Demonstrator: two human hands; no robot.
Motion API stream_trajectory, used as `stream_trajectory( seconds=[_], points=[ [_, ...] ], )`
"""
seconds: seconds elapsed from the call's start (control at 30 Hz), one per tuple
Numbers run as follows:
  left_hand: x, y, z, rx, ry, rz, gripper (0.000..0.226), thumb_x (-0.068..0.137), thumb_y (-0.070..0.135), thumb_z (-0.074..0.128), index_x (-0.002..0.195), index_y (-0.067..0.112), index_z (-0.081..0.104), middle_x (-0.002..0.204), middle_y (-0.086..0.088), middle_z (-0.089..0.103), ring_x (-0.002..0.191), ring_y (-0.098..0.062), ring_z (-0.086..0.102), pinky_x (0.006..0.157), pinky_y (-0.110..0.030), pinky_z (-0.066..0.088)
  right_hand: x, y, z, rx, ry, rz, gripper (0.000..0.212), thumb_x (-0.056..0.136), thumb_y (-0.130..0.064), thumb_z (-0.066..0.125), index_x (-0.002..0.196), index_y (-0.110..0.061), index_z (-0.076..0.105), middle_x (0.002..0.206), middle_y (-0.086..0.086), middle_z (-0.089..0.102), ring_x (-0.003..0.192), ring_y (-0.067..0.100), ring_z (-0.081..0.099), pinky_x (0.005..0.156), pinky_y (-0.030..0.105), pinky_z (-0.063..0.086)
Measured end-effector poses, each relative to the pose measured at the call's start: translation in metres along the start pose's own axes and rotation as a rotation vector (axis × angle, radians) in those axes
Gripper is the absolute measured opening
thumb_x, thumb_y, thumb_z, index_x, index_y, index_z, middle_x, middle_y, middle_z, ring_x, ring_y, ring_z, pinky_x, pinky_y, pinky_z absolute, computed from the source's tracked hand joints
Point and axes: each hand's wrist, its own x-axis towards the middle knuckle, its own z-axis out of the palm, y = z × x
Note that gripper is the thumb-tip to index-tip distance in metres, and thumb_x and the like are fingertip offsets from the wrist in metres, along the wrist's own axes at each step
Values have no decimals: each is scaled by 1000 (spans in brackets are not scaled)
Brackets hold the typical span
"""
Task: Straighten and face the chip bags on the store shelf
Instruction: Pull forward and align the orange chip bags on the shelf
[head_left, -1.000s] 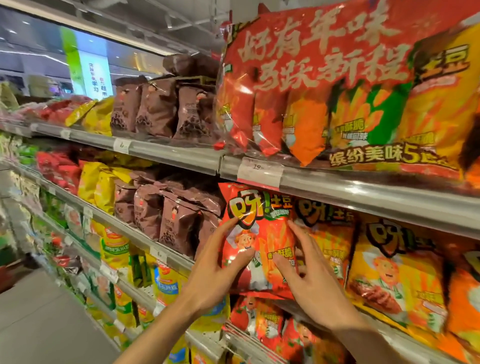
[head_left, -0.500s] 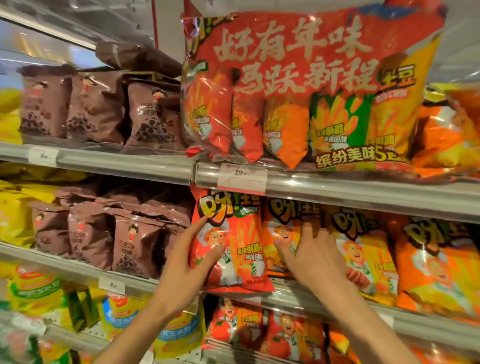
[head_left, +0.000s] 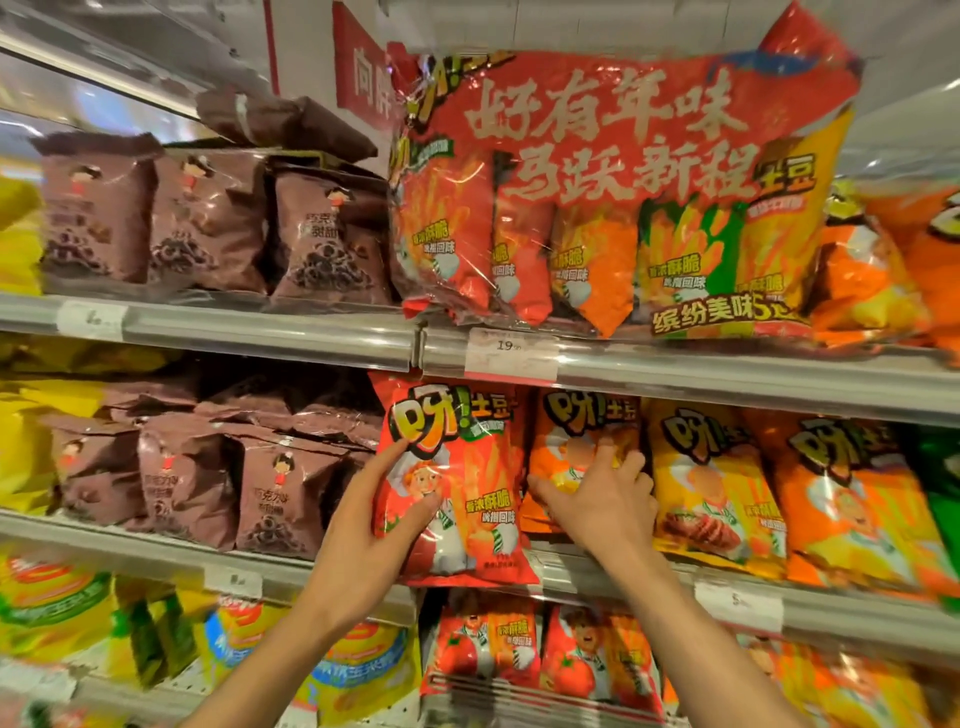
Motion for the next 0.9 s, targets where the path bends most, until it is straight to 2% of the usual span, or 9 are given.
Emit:
stream_trajectory(
  seconds=[0.17,0.3,0.4,0.5,0.67,0.83,0.9],
  points=[
    [0,-2,-5,0,-7,4,61,85,57,69,140,55,42,144,27,47,134,5,43,114,-37,38,6,-7,-18,43,-92,27,109,70,-86,54,149,-14,27,149,20,26,135,41,34,108,50,35],
    [0,-3,-8,-5,-4,-6,67,76,71,64,138,59,40,144,28,48,135,1,44,112,-37,38,5,-12,-34,18,-134,11,112,70,-85,54,153,-16,21,154,21,21,139,42,29,111,49,33],
    [1,-2,-9,-23,6,-9,61,82,66,67,137,59,42,142,29,49,132,5,44,111,-33,38,-3,-15,-40,-44,-123,-21,112,71,-85,53,154,-19,19,154,20,21,140,42,28,111,51,31],
    [-1,-1,-9,-30,9,-14,58,85,57,68,137,57,43,140,30,49,129,10,45,111,-33,38,-12,-16,-46,-88,-89,-55,108,72,-84,53,153,-19,22,152,19,24,139,41,28,110,52,29],
    [-2,-4,-8,-30,5,-19,69,73,73,63,137,60,41,141,25,50,131,-3,49,111,-44,42,-29,-10,-55,-177,-21,-129,101,72,-82,54,148,-21,30,146,16,31,133,39,35,107,51,32],
    [-3,-9,-3,-42,-20,-7,72,73,73,65,139,59,40,143,21,50,133,-9,50,110,-49,44,-44,22,-59,-268,168,-247,100,72,-80,52,151,-24,26,149,14,30,133,37,37,109,50,31],
    [-2,-9,3,-36,-28,1,70,76,71,66,140,58,40,143,21,50,132,-9,50,110,-48,43,-46,42,-62,-299,266,-261,99,71,-78,55,150,-23,32,149,16,33,130,39,41,105,51,35]
  ],
)
